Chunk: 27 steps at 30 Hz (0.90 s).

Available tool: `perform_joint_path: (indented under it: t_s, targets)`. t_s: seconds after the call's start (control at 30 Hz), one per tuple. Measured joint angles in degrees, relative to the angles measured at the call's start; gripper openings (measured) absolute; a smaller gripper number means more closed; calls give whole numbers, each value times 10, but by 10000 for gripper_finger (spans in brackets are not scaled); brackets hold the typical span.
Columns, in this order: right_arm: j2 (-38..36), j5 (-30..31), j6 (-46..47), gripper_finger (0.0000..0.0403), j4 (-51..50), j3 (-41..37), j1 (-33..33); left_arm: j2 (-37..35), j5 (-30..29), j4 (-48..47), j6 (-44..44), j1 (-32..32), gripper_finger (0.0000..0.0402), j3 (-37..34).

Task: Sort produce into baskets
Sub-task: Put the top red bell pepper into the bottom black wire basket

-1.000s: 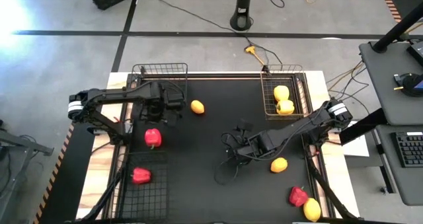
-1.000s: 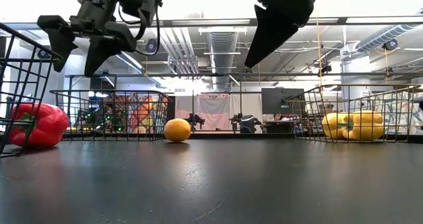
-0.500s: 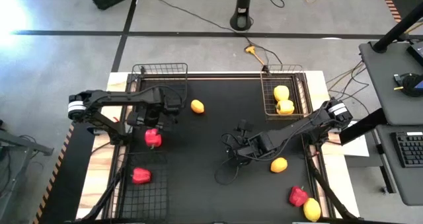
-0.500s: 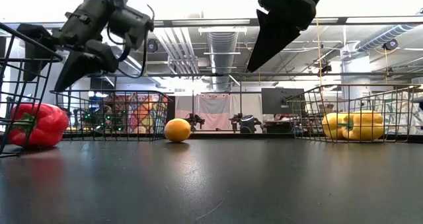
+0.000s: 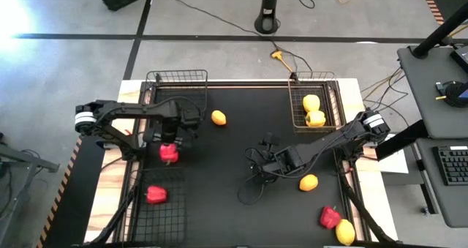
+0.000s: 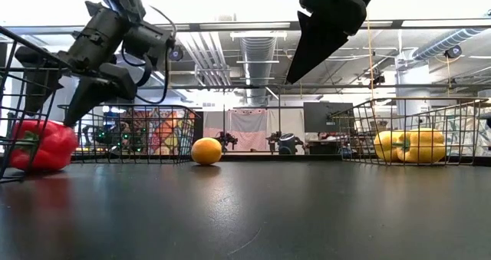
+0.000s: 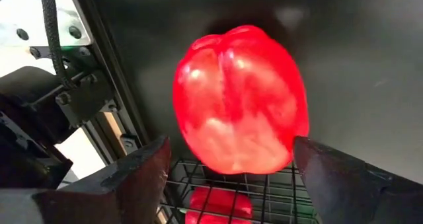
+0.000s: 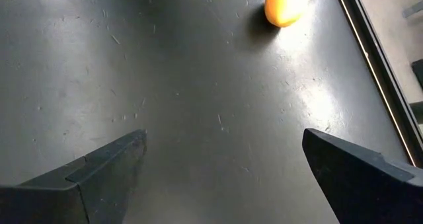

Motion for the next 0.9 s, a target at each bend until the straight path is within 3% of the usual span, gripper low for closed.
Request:
perform_joint_path:
  t_s: [0.53,0.73,0.9]
  targets:
    - [0,0,2,394,0,-5,0,-2,39,42,3,-6,313,-63]
    - [0,1,2,394,0,-7,0,-1,11,48,1,-7,356,-65]
    - [0,1,1,394,0,-7,0,0,-21,46,3,-12,368,-68]
